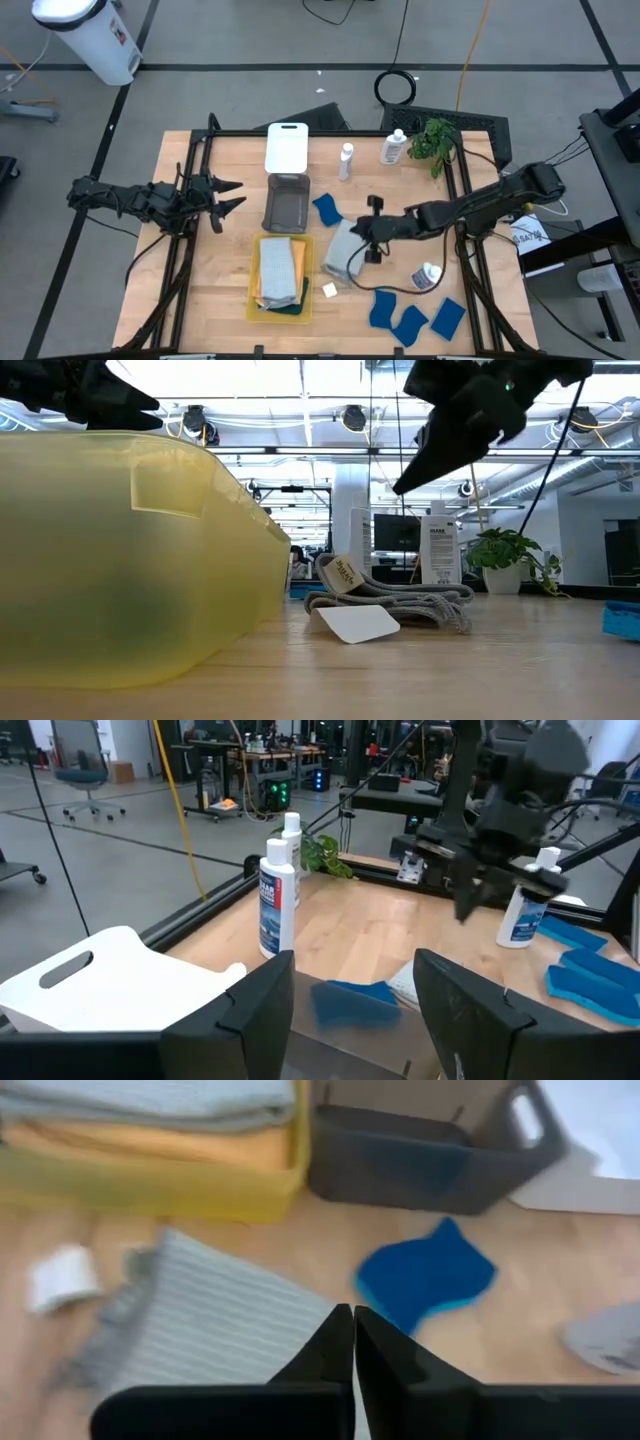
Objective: Pick & Place Kitchen Items
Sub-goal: Put the gray towel into the yellow bin
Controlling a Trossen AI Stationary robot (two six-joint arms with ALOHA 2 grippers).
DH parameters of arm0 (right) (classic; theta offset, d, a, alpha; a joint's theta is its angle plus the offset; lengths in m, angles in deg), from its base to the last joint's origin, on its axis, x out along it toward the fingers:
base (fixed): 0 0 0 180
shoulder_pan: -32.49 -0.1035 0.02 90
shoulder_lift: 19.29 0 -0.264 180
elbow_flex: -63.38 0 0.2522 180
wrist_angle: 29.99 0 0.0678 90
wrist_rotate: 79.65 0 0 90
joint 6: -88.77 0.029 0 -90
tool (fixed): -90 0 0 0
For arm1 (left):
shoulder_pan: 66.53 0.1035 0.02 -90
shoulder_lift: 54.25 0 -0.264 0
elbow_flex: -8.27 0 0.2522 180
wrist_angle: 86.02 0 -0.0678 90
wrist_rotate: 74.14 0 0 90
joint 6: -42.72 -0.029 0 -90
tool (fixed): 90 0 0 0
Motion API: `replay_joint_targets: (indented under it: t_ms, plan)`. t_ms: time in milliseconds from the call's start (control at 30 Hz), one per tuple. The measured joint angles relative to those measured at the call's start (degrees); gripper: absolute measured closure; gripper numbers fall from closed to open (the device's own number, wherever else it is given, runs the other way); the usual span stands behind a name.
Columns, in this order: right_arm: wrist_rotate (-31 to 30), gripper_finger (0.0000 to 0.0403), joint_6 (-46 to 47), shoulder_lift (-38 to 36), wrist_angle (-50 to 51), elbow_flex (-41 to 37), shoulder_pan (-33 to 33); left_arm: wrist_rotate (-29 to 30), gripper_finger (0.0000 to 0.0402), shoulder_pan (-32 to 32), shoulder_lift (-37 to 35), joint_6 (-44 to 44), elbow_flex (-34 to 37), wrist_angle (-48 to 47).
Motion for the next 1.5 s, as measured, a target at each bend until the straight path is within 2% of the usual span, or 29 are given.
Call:
replay_joint_targets:
  t_ms: [133,267,367,467,633,767,967,1133,1333,1500]
  plan:
    - [0.61,0.0401,-1.37,-1.75,-0.44,-2.22,3.83,0.02,0.0192,-0.01,0.0,0.12,0.0,0.0]
    - [11.15,0.0369,3.65,-1.51,-0.5,-4.58,9.53,0.48,0.0192,0.0,0.0,0.16,0.0,0.0]
    - [19.61,0.0317,8.35,-0.52,-2.67,-5.85,13.77,0.48,0.0192,0.01,0.02,0.16,0.0,0.0]
    - [24.15,0.025,10.6,-0.46,-3.32,-7.17,16.83,0.5,0.0192,0.01,0.02,0.25,0.0,-0.01]
    - [25.55,0.0145,12.41,-0.46,-1.39,-8.25,20.35,0.5,0.0192,0.01,0.02,0.34,0.0,-0.01]
    - [25.55,0.0101,12.97,0.67,-0.32,-8.98,21.41,0.52,0.0192,0.01,0.02,0.34,0.0,0.0]
    - [26.16,0.0097,14.14,6.65,-0.86,-9.46,21.33,0.52,0.0192,-0.01,0.0,0.41,0.0,0.0]
    - [32.2,0.0109,15.21,11.76,-4.92,-9.19,21.29,0.55,0.0192,0.0,0.01,0.48,0.0,-0.03]
    - [40.13,0.012,15.29,13.81,-9.77,-9.35,21.31,0.55,0.0192,0.01,0.0,0.45,0.0,-0.09]
    - [41.64,0.0135,13.54,13.85,-9.72,-9.41,21.16,0.55,0.0192,-0.01,0.02,0.45,0.0,-0.17]
